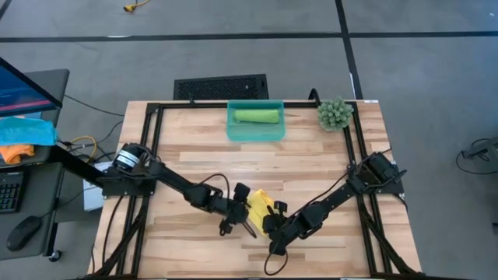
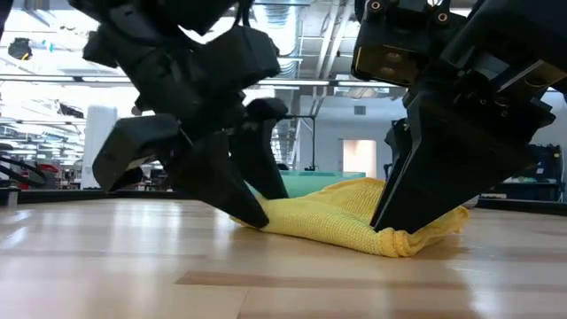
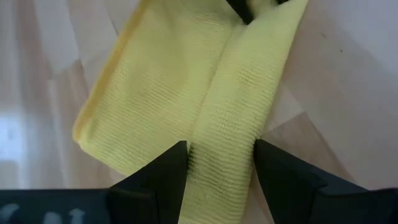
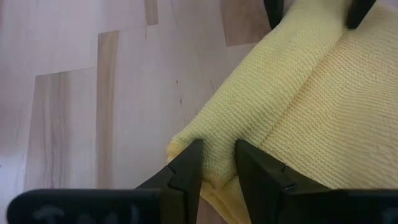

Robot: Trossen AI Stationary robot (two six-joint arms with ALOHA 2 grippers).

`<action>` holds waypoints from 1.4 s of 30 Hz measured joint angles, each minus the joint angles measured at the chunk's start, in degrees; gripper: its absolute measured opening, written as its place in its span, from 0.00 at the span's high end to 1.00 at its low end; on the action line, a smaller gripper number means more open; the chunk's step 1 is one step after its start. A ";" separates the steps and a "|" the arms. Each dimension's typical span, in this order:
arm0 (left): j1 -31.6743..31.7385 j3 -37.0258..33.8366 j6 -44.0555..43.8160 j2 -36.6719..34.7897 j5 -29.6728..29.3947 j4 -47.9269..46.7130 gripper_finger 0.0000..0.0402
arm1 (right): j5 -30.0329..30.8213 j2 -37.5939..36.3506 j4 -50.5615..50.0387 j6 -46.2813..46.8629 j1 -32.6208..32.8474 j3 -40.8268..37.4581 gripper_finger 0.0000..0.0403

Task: Roll microfiber towels into tight, uniform cylinder then place into a basket
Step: Roll the yellow towel

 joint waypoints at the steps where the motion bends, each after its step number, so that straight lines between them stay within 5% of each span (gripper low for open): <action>1: 0.27 0.05 -0.47 0.25 1.06 -0.15 0.56 | 0.02 0.00 -0.01 0.00 0.00 0.00 0.70; 15: -2.55 -0.02 0.08 -6.82 -10.01 -9.23 0.56 | -0.05 0.01 0.03 0.42 0.02 0.00 0.70; 25: -4.77 0.02 -0.23 -6.66 -4.24 -6.38 0.56 | -0.09 0.00 0.07 0.48 0.00 0.00 0.70; 42: 0.08 0.15 -3.79 -0.05 0.00 -3.50 0.56 | -0.24 0.00 0.15 0.56 0.00 -0.02 0.70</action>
